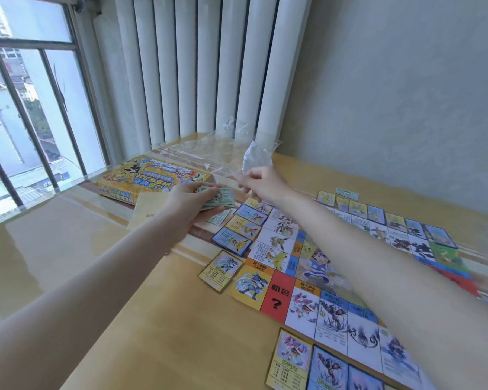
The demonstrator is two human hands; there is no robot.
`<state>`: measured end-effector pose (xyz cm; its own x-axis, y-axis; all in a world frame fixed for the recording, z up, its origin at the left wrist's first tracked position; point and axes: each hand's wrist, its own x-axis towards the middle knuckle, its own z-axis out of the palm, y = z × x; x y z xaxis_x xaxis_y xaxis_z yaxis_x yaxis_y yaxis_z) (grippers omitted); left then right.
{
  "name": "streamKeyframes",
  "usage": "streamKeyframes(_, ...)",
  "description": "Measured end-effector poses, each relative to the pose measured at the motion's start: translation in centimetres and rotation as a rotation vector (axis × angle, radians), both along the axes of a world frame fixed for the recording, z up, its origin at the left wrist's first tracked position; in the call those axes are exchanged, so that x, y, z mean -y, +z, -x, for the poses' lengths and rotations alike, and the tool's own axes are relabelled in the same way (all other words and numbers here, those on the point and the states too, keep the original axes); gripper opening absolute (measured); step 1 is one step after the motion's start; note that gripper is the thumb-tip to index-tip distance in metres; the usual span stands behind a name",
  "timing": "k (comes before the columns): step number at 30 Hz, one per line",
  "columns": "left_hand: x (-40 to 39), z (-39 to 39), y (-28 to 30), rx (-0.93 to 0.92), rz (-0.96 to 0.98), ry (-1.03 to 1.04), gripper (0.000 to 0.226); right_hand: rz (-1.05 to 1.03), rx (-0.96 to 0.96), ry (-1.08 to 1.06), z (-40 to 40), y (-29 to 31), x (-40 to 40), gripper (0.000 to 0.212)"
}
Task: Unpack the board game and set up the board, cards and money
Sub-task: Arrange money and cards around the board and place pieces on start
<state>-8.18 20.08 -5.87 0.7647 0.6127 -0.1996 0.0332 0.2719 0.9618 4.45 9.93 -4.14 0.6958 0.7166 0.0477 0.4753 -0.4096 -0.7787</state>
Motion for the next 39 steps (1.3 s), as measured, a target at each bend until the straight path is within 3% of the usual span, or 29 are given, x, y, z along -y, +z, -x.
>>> streamKeyframes(4,2.2,-1.3,0.9,0.035,0.003,-0.084,0.005,0.022,-0.074,0.154,-0.1,1.8,3.8,0.016)
streamKeyframes(12,8.3,-3.4,2.0,0.037,-0.071,-0.314,0.017,-0.026,-0.088,0.022,-0.7,3.1,11.8,0.017)
streamKeyframes(17,12.8,-4.1,1.8,0.022,-0.099,-0.538,0.01,-0.018,-0.152,-0.055,0.1,2.5,17.7,0.014)
streamKeyframes(19,15.3,-4.6,1.8,0.032,-0.087,-0.587,0.01,0.056,-0.044,-0.1,0.6,2.5,20.2,0.02)
streamKeyframes(22,19.6,-5.7,2.1,0.048,-0.041,-0.601,0.016,0.126,0.313,-0.11,1.6,3.2,23.9,0.025)
streamKeyframes(24,22.6,-6.6,2.8,0.057,-0.019,-0.62,0.017,0.181,0.448,-0.068,2.2,4.3,26.5,0.028)
streamKeyframes(32,31.8,-7.9,5.0,0.084,-0.025,-0.744,0.008,0.374,0.718,-0.186,3.0,6.1,35.0,0.032)
streamKeyframes(35,33.5,-8.0,5.3,0.11,0.065,-0.831,0.011,0.285,0.709,-0.258,3.4,6.1,37.3,0.029)
streamKeyframes(39,34.7,-7.8,5.7,0.156,0.28,-1.113,0.021,-0.065,0.426,-0.302,3.6,6.2,39.0,0.026)
